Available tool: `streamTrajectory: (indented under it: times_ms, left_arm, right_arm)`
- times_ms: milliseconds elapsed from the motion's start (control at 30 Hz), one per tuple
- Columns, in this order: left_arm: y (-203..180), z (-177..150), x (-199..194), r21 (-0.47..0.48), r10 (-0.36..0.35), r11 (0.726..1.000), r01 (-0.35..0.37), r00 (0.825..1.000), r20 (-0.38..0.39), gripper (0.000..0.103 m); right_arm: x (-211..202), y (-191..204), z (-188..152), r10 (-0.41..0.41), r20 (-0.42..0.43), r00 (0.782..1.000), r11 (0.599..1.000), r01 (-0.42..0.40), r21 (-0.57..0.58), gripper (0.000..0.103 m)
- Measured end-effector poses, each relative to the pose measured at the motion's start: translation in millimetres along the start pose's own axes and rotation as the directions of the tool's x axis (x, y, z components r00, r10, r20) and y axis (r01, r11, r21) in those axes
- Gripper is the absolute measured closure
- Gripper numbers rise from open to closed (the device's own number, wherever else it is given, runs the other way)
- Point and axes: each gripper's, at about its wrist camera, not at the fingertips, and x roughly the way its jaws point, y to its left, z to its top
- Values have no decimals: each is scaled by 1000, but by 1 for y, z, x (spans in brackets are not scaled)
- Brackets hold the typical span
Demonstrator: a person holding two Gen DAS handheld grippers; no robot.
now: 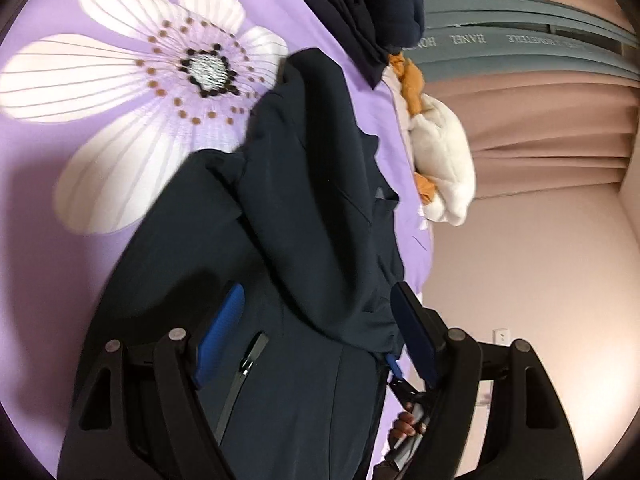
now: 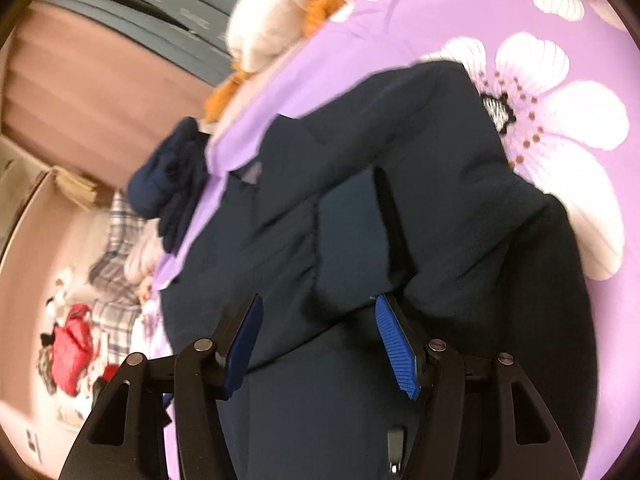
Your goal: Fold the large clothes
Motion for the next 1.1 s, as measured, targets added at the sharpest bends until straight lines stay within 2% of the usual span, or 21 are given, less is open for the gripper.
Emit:
streamTrajectory:
  times_ms: [133,233,267,333,367,400,467,533,567,633,667,700,767,800,867,967,1033,1067,1100]
  left_arm:
    - [2,13,24,9,9,1000,-9,1000,5,27]
    - [12,25,42,-17,48,999,-47,998,48,27]
    - [14,26,43,-24,54,998,-52,996,66,31]
    - [17,29,40,-56,45,998,-38,990,136,38]
    - [19,31,39,-74,31,997,-19,987,160,43]
    - [24,32,36,-88,18,996,-3,985,174,46]
    - [31,34,33,-112,18,994,4,980,200,57]
    - [38,36,34,-128,21,992,4,981,192,64]
    - [40,37,34,-130,25,992,0,982,188,67]
    - [42,38,34,-131,36,991,-11,981,189,68]
    - [43,38,32,-134,35,991,-9,982,187,68]
    - [44,38,31,-134,35,991,-10,982,186,68]
    - [44,40,27,-119,57,992,-37,984,167,70]
    - [45,42,26,-114,67,992,-50,986,150,70]
    - [44,43,20,-99,92,992,-80,988,121,68]
    - [38,41,2,-20,150,989,-149,985,86,68]
    - [32,39,-8,36,178,983,-182,980,93,68]
    - [26,40,-12,69,193,977,-200,976,100,68]
    - [16,41,-15,120,207,968,-220,972,108,68]
  right_arm:
    - [1,-6,-3,2,6,1000,999,-2,35,42]
    - [5,-8,1,-2,31,1000,997,0,75,42]
    - [11,-6,3,-11,35,999,996,8,88,43]
    - [18,-10,5,-33,56,998,994,27,109,57]
    - [18,-10,6,-43,66,997,993,36,110,79]
    - [17,-11,6,-55,87,995,992,45,115,91]
    - [5,-8,6,-42,148,988,992,23,128,92]
    - [-18,-2,2,-25,244,969,995,2,95,92]
    - [-22,-1,1,-28,263,964,996,4,91,92]
    - [-21,-5,-1,-67,226,972,996,51,77,92]
    - [-11,-11,-1,-125,163,979,991,117,61,92]
    - [-6,-15,-3,-156,129,979,987,149,60,92]
    - [-8,-23,-4,-161,104,982,985,154,71,90]
    - [-11,-25,-3,-154,101,983,986,147,77,79]
    - [-22,-28,0,-172,120,978,983,163,83,69]
    - [-40,-24,2,-247,181,952,969,243,45,67]
    - [-60,-19,2,-317,270,909,945,326,13,65]
    - [-57,-9,3,-326,293,899,939,343,-7,65]
    - [-58,0,2,-313,307,899,937,344,-52,65]
